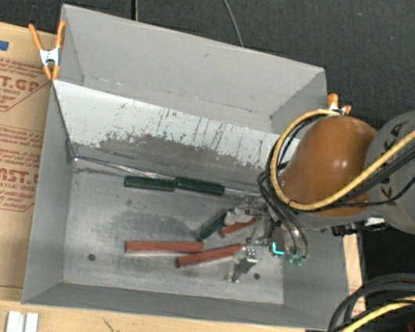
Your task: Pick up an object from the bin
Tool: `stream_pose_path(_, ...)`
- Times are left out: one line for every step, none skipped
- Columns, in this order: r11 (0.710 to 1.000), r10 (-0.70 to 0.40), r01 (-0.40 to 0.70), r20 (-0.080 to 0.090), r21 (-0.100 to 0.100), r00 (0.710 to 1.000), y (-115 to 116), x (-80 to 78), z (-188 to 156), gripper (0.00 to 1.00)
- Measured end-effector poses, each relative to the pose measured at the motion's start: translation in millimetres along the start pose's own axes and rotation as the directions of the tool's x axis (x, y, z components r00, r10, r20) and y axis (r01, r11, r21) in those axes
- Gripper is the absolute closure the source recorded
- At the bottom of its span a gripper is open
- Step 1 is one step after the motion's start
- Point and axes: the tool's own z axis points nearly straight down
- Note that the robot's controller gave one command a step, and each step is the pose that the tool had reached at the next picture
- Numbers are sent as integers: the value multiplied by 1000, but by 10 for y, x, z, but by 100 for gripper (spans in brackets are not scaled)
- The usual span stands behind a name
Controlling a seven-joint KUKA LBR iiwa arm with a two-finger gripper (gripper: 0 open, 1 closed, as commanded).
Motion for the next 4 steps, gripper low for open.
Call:
stream_pose_path(1000,0,0,7,0,1000,-1,-18,-32,0)
stream_pose_path(996,93,-93,11,-1,996,163,-42,924,100)
stream_pose_path(996,93,-93,11,-1,996,163,-42,924,100)
stream_pose_path(997,79,-78,14,-1,997,159,-258,-673,100)
